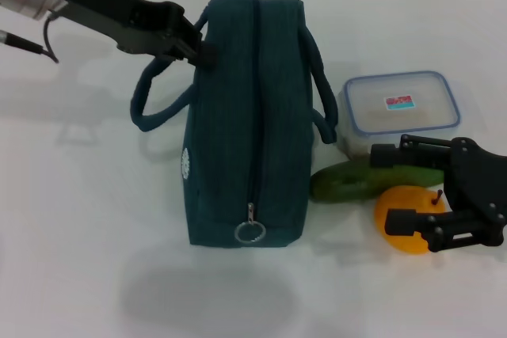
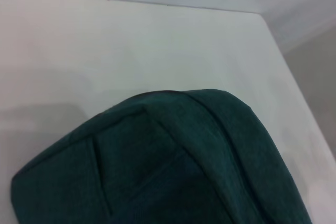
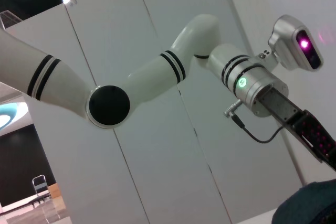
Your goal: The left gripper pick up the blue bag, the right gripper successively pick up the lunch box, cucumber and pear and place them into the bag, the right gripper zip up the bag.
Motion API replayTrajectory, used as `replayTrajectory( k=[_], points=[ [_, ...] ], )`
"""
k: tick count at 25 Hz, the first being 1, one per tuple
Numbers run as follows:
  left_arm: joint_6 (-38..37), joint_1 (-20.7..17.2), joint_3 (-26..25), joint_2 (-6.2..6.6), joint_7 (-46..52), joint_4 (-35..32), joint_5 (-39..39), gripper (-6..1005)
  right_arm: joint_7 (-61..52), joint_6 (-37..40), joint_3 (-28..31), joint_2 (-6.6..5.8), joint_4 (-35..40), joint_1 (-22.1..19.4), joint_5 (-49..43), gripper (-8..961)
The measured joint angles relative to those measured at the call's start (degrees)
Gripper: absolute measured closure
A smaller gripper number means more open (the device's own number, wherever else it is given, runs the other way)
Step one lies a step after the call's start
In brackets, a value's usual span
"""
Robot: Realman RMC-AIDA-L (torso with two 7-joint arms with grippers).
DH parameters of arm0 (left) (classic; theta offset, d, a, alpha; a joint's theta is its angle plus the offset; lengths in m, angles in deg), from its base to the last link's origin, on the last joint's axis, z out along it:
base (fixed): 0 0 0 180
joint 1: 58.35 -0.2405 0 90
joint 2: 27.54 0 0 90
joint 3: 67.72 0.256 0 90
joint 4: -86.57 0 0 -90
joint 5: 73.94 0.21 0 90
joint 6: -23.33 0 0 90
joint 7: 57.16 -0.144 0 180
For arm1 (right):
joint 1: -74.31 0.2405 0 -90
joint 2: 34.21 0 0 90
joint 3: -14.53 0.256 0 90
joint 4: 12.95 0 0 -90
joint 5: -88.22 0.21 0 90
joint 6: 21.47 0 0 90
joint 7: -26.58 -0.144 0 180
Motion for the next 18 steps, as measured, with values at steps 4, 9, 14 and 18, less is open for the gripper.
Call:
replayTrajectory(
  k=[4,9,14,18],
  points=[
    [-0.48,-0.04,-0.05,0.32,0.33,1.69,-2.77,932,-0.24,0.86,0.11,0.06,-0.13,-0.43,0.08,76],
    [-1.05,-0.03,-0.09,0.93,1.44,1.47,-4.85,950,-0.81,1.48,4.73,0.47,-1.30,-1.98,3.14,76],
    [-1.53,-0.01,-0.14,1.48,1.85,1.34,-6.34,950,-0.73,-2.64,18.77,1.91,-8.08,-3.77,6.43,76],
    [-1.55,0.03,-0.45,1.61,1.87,1.32,-6.38,950,-0.66,-5.26,29.15,1.83,-13.71,-4.84,6.83,76]
  ],
)
